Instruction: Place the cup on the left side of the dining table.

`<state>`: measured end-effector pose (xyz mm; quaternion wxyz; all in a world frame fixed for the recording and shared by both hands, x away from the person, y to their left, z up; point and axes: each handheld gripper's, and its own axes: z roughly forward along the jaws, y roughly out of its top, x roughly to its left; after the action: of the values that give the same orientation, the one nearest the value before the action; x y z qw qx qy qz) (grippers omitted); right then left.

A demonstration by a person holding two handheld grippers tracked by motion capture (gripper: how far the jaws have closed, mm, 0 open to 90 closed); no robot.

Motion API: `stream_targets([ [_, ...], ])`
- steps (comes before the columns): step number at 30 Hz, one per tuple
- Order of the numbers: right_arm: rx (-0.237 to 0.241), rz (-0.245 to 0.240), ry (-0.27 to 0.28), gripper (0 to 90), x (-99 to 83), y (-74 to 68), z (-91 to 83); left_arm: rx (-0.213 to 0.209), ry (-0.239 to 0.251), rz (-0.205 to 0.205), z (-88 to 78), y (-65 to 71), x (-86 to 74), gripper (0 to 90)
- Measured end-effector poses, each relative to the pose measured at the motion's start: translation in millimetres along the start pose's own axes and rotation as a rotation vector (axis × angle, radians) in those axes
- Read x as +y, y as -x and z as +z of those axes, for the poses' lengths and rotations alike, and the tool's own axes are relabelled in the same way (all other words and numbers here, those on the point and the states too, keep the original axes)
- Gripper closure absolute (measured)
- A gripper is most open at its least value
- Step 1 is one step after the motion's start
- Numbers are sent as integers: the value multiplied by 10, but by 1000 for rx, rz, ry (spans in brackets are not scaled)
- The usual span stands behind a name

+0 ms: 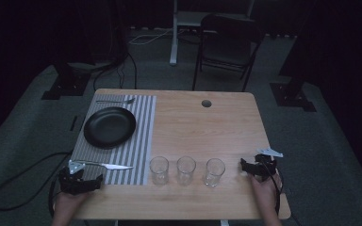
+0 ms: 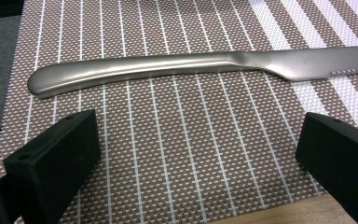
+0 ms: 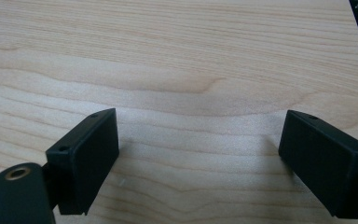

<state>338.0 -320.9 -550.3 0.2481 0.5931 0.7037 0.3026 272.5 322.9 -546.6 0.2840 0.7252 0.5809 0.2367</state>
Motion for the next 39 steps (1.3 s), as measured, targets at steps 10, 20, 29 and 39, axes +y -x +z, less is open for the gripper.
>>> stream_targets([
  [10, 0, 0, 0, 116, 0, 0, 0, -7, -3, 10, 2, -10, 4, 2],
  [20, 0, 0, 0, 116, 0, 0, 0, -10, -3, 12, -2, -15, 2, 3],
  [29, 0, 0, 0, 116, 0, 0, 0, -42, 12, 17, -29, -41, -6, 15],
  [39, 0, 0, 0, 116, 0, 0, 0, -84, 21, 42, -63, -32, 2, 16],
])
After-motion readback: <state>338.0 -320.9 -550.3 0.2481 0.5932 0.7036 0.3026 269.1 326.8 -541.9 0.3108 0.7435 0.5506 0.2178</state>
